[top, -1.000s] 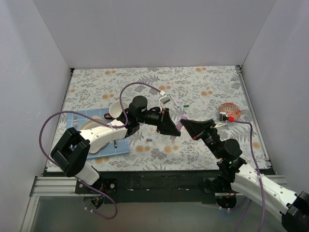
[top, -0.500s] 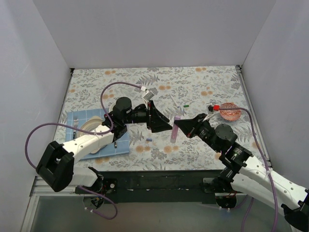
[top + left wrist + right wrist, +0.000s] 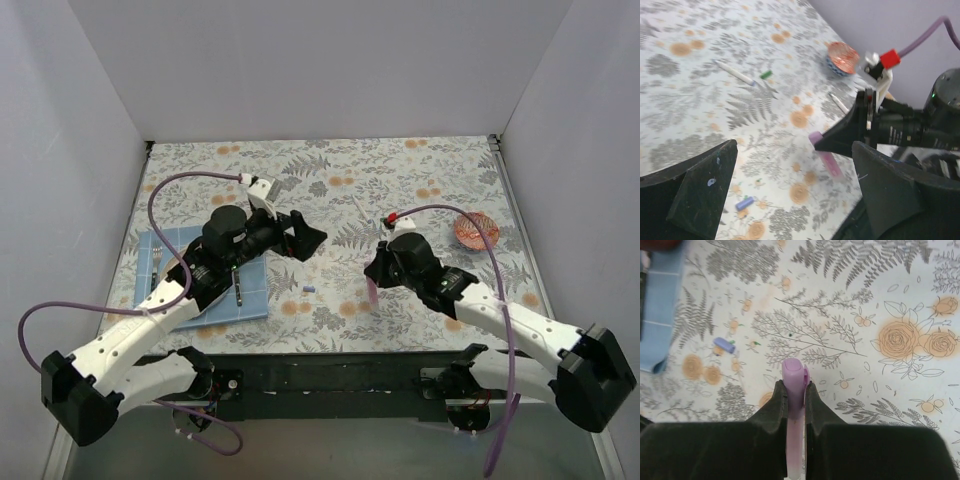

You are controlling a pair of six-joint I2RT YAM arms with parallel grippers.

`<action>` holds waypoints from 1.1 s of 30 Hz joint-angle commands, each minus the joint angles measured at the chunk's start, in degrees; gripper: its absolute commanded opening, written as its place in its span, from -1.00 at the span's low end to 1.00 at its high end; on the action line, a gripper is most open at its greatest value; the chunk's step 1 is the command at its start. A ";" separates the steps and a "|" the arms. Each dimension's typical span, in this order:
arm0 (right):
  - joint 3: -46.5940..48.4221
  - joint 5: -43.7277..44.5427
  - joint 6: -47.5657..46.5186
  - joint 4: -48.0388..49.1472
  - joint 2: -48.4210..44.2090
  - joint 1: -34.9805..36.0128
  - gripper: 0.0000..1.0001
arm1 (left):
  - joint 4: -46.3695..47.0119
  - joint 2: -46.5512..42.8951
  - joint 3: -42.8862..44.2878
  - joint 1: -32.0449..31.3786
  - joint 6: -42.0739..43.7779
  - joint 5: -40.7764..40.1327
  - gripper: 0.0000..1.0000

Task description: Insert the pens into the pen caps

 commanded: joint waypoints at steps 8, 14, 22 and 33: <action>6.08 -3.16 -1.52 -2.79 18.86 -2.46 -0.97 | -0.86 -12.22 -6.76 0.07 5.23 -21.30 0.96; 7.76 0.87 3.14 -4.02 22.99 -2.72 -0.93 | -1.39 -12.40 -6.32 0.07 5.32 -21.21 0.97; 10.30 2.99 6.84 -4.90 26.24 -3.69 -0.40 | -1.74 -12.23 -6.23 0.07 5.50 -19.98 0.96; 20.48 3.95 -5.52 -6.31 28.08 -5.80 -0.13 | -1.83 -12.75 -6.14 0.07 5.59 -20.16 0.96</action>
